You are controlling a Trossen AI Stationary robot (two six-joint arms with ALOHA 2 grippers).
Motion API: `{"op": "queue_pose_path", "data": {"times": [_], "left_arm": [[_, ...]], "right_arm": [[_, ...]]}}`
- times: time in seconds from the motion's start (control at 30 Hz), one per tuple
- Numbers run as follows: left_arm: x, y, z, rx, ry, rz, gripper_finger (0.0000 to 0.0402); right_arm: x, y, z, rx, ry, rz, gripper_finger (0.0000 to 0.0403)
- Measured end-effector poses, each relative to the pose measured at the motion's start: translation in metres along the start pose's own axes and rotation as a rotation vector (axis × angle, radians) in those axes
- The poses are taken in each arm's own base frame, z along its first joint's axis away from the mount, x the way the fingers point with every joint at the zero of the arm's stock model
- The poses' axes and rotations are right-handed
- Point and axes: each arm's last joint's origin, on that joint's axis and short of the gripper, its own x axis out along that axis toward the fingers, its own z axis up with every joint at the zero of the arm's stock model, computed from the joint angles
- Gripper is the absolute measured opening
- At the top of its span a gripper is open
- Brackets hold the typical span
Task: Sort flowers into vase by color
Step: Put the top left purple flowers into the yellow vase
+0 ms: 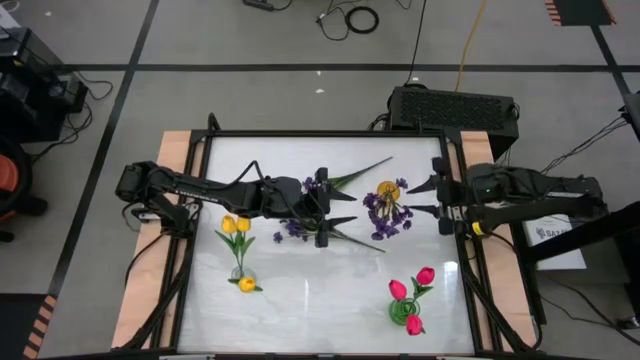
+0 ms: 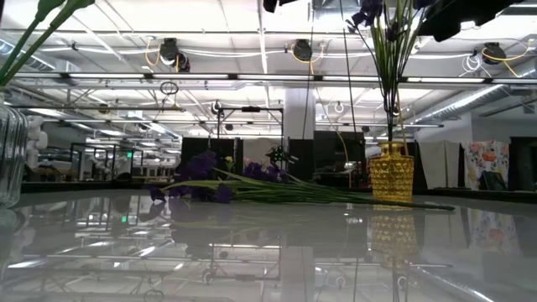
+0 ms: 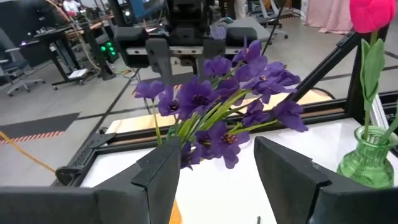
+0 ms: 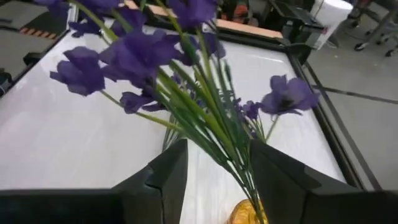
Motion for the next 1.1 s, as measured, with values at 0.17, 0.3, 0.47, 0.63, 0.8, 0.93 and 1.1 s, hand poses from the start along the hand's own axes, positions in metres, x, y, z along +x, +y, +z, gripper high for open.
{"op": "queue_pose_path", "data": {"times": [0.17,0.3,0.47,0.63,0.8,0.93,1.1], "left_arm": [[0.0,0.0,0.0,0.0,0.003,0.016,0.0209],[0.0,0.0,0.0,0.0,0.003,0.016,0.0209],[0.0,0.0,0.0,0.0,0.003,0.016,0.0209],[0.0,0.0,0.0,0.0,0.003,0.016,0.0209],[0.0,0.0,0.0,0.0,0.004,0.016,0.0209],[0.0,0.0,0.0,0.001,0.005,0.016,0.0209],[0.0,0.0,-0.001,0.001,0.009,0.015,0.0209]], "right_arm": [[0.012,0.001,0.002,-0.015,0.026,0.009,0.0118],[0.017,0.002,0.004,-0.022,0.03,0.009,0.0054],[0.019,0.002,0.003,-0.024,0.04,-0.001,0.0008],[0.015,0.0,0.001,-0.023,0.049,-0.047,0.0002],[0.006,-0.002,0.001,-0.006,0.02,-0.082,0.0001],[0.001,-0.002,-0.001,0.01,0.017,-0.095,0.0008],[0.001,0.0,-0.003,0.034,0.031,-0.045,0.0061]]}}
